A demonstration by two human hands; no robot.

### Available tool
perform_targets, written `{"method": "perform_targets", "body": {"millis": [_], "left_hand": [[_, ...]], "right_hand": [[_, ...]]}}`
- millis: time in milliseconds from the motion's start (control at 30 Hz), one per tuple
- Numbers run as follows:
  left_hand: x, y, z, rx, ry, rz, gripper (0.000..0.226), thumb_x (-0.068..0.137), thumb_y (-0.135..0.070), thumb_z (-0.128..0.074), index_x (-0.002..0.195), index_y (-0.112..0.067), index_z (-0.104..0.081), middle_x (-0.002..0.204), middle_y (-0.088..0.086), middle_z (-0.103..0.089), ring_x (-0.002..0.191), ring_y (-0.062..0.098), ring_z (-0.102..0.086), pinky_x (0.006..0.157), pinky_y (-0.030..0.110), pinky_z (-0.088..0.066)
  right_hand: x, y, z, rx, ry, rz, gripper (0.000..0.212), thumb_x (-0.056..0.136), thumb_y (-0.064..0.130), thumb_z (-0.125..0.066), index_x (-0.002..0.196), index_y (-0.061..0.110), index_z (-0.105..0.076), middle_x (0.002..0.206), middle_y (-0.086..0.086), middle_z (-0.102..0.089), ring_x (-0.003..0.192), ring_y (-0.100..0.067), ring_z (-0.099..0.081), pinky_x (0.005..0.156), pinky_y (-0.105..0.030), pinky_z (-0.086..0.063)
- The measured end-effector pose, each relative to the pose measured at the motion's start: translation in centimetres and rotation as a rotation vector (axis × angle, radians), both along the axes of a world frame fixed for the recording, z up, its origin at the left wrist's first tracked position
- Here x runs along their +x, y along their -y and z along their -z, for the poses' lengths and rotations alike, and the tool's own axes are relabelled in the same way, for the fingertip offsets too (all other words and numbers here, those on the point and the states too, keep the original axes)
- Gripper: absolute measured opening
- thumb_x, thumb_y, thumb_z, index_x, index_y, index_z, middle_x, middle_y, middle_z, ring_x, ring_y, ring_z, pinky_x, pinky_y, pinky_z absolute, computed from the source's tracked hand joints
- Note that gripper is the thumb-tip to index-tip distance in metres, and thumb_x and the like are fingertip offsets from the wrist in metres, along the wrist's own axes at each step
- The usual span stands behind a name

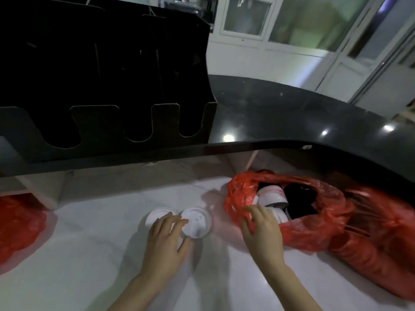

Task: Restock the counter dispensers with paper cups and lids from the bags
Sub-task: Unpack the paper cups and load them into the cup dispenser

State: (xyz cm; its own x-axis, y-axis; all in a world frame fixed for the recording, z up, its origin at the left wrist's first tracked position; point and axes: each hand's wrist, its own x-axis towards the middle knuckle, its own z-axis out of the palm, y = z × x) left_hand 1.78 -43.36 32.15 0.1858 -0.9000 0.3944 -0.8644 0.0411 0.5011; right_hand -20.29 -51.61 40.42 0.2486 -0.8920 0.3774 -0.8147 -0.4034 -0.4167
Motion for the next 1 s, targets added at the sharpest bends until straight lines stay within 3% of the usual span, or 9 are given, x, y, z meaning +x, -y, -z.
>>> {"method": "perform_targets", "body": {"millis": [133,233,333,433,533,600,700,833,1000], "left_hand": [[-5.8,5.0,-3.7,-0.093,-0.152,0.225,0.024,0.083,-0.029,-0.055,0.104,-0.023,-0.065,0.105,-0.006,-0.061,0.100,0.015,-0.057,0.091,0.025,-0.041],[-9.8,9.3,-5.0,0.011,-0.303,0.274,0.033,0.085,-0.033,-0.063,0.117,-0.029,-0.061,0.130,-0.011,-0.047,0.122,0.006,-0.044,0.103,0.022,-0.038],[-11.7,12.8,-4.9,0.189,-0.390,0.193,0.060,0.079,-0.036,-0.074,0.134,-0.034,-0.050,0.147,-0.009,-0.027,0.136,0.009,-0.027,0.109,0.018,-0.022],[-11.6,14.6,-3.9,0.330,-0.488,0.159,0.074,0.069,-0.017,-0.079,0.136,-0.028,-0.050,0.144,-0.003,-0.033,0.134,0.016,-0.036,0.101,0.012,-0.024],[-10.7,15.2,-3.1,0.379,-0.599,0.154,0.074,0.062,-0.008,-0.078,0.129,-0.028,-0.053,0.129,-0.005,-0.042,0.123,0.016,-0.047,0.097,0.017,-0.035],[-10.0,15.3,-2.8,0.356,-0.686,0.135,0.070,0.056,-0.012,-0.072,0.114,-0.046,-0.055,0.123,-0.008,-0.050,0.113,0.016,-0.056,0.093,0.031,-0.049],[-9.4,14.8,-2.4,0.356,-0.818,0.086,0.053,0.056,-0.014,-0.061,0.099,-0.046,-0.059,0.112,-0.006,-0.063,0.093,0.022,-0.066,0.080,0.047,-0.056],[-10.0,14.3,-2.4,0.355,-0.841,0.016,0.029,0.077,-0.006,-0.067,0.086,-0.034,-0.063,0.101,-0.004,-0.066,0.092,0.018,-0.062,0.081,0.034,-0.051],[-10.5,13.5,-2.0,0.295,-0.756,-0.005,0.025,0.086,-0.002,-0.061,0.097,-0.024,-0.058,0.107,-0.005,-0.063,0.098,0.015,-0.057,0.079,0.024,-0.043]], "right_hand": [[-3.8,4.6,-0.7,0.195,-0.115,0.097,0.037,0.079,0.009,-0.065,0.116,0.010,-0.065,0.115,-0.009,-0.063,0.105,-0.030,-0.056,0.090,-0.037,-0.045],[-4.3,7.0,-0.4,0.207,-0.269,-0.075,0.053,0.066,0.003,-0.065,0.118,0.008,-0.064,0.118,-0.009,-0.063,0.109,-0.032,-0.059,0.092,-0.039,-0.048],[-4.4,9.2,-0.1,0.192,-0.338,-0.196,0.061,0.063,0.013,-0.060,0.124,0.010,-0.061,0.125,-0.008,-0.063,0.113,-0.031,-0.059,0.095,-0.040,-0.048],[-4.5,10.7,0.9,0.203,-0.401,-0.274,0.073,0.063,0.023,-0.069,0.133,0.009,-0.054,0.132,-0.010,-0.059,0.122,-0.033,-0.054,0.102,-0.043,-0.044],[-4.0,11.5,1.4,0.217,-0.381,-0.352,0.083,0.063,0.021,-0.078,0.138,0.005,-0.048,0.135,-0.014,-0.055,0.122,-0.035,-0.053,0.105,-0.042,-0.040],[-3.6,11.7,1.3,0.240,-0.359,-0.364,0.080,0.071,0.023,-0.075,0.142,0.007,-0.042,0.138,-0.012,-0.049,0.123,-0.032,-0.049,0.105,-0.037,-0.037],[-3.4,11.6,1.2,0.225,-0.371,-0.329,0.067,0.070,0.026,-0.073,0.131,0.013,-0.050,0.120,-0.012,-0.054,0.106,-0.033,-0.054,0.093,-0.038,-0.043],[-4.3,10.2,1.1,0.159,-0.393,-0.314,0.048,0.069,0.025,-0.070,0.115,0.019,-0.057,0.103,-0.005,-0.057,0.096,-0.028,-0.054,0.084,-0.036,-0.046],[-5.7,8.4,0.1,0.157,-0.370,-0.218,0.032,0.073,0.013,-0.061,0.104,0.021,-0.060,0.102,0.000,-0.059,0.099,-0.026,-0.054,0.065,-0.036,-0.044]]}}
